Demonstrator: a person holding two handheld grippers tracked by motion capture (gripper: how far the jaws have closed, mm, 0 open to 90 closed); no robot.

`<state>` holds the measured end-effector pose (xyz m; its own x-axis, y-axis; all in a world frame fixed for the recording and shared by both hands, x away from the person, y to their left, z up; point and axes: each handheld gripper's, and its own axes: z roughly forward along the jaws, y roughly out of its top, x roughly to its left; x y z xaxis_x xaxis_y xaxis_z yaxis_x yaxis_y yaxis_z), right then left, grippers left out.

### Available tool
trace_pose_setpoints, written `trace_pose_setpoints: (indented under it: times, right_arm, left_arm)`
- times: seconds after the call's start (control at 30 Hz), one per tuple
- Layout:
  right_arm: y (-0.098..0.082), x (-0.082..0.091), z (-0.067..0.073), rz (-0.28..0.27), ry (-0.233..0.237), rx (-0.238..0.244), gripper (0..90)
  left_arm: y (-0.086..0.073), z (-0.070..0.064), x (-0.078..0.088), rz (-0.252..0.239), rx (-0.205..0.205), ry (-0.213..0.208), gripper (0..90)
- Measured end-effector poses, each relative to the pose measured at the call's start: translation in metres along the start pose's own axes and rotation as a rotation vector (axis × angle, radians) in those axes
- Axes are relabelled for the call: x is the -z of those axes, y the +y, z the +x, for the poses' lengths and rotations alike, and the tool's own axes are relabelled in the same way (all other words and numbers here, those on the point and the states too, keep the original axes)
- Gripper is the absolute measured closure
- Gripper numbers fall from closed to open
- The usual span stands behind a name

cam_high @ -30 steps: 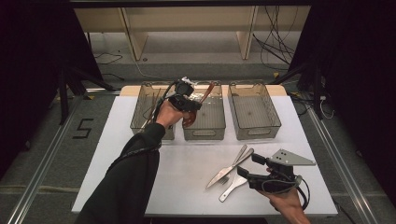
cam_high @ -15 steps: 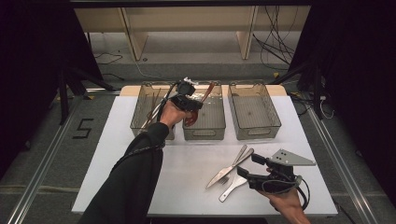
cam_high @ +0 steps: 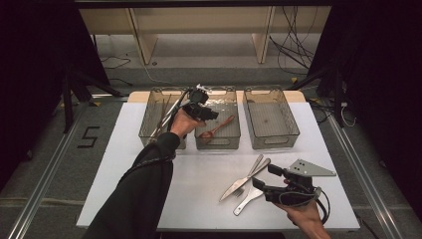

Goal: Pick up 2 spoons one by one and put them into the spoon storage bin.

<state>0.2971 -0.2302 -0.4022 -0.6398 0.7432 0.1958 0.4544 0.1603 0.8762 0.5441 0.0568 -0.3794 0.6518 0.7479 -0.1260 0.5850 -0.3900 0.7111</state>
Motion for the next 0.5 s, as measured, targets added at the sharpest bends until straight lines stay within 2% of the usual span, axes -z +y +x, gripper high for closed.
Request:
trace_pose_setpoints:
  times: [0.07,0.13,0.23,0.27,0.37,0.5]
  right_arm:
    - [0.000,0.000,0.000,0.002,-0.001,0.000,27.0]
    - [0.000,0.000,0.000,0.004,-0.003,0.002,27.0]
    - [0.000,0.000,0.001,0.007,-0.005,0.002,27.0]
    - [0.000,0.000,0.000,0.008,-0.007,0.000,27.0]
    - [0.000,-0.001,0.000,0.015,-0.012,0.002,27.0]
    - [-0.001,-0.003,-0.001,0.032,-0.028,0.003,27.0]
  left_arm:
    - [-0.001,-0.001,0.004,0.021,0.003,0.001,48.0]
    - [-0.003,-0.003,0.010,0.023,-0.015,-0.008,44.0]
    - [-0.010,-0.004,0.021,0.023,-0.002,-0.025,38.8]
    - [-0.013,-0.004,0.025,0.021,0.004,-0.030,37.6]
    - [-0.022,-0.004,0.039,0.028,-0.010,-0.037,34.8]
    - [-0.036,-0.001,0.061,-0.006,0.005,-0.031,32.4]
